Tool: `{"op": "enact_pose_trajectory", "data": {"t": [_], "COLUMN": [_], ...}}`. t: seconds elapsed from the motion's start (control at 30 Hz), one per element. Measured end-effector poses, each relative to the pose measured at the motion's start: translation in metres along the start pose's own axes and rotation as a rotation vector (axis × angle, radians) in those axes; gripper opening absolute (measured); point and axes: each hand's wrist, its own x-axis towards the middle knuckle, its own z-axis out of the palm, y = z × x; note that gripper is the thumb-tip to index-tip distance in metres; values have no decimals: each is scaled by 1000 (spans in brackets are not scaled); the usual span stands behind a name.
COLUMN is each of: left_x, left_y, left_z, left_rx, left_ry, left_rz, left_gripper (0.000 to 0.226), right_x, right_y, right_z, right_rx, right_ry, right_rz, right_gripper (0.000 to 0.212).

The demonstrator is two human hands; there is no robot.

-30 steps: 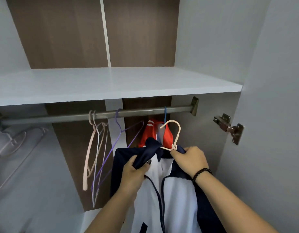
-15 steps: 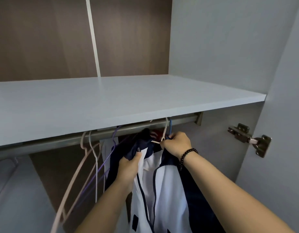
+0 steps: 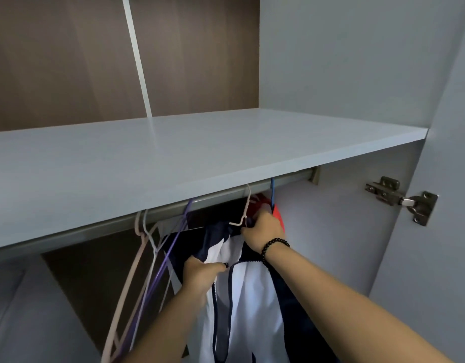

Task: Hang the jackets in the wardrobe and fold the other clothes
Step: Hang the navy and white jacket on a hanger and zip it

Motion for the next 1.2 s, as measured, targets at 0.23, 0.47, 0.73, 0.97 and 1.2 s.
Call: {"op": "enact_pose_trajectory", "data": {"t": [0.23,0.47,0.73,0.97,1.2], "left_x": [-19,-34,-61,-90,-114], "left_y": [-34,-68,-78,-86,-83], "left_z": [-4,-6,8,18,27], "left_rx": [108,197,142,110,164], "left_ry": [33,85,90,91,43], "left_rz": [-60,-20,228,195,54], "left_gripper": [48,47,13,39,20], "right_x": [-20,-51,-66,-85,-105], "right_y": [16,54,75,119,140], "right_z": [12,19,10,12,5], "right_rx": [-439,-391,-96,496,647], "right_ry": [83,320,423,464,297], "right_rz": [-84,-141,-160,276,174], "right_gripper": [35,74,68,21,35]}}
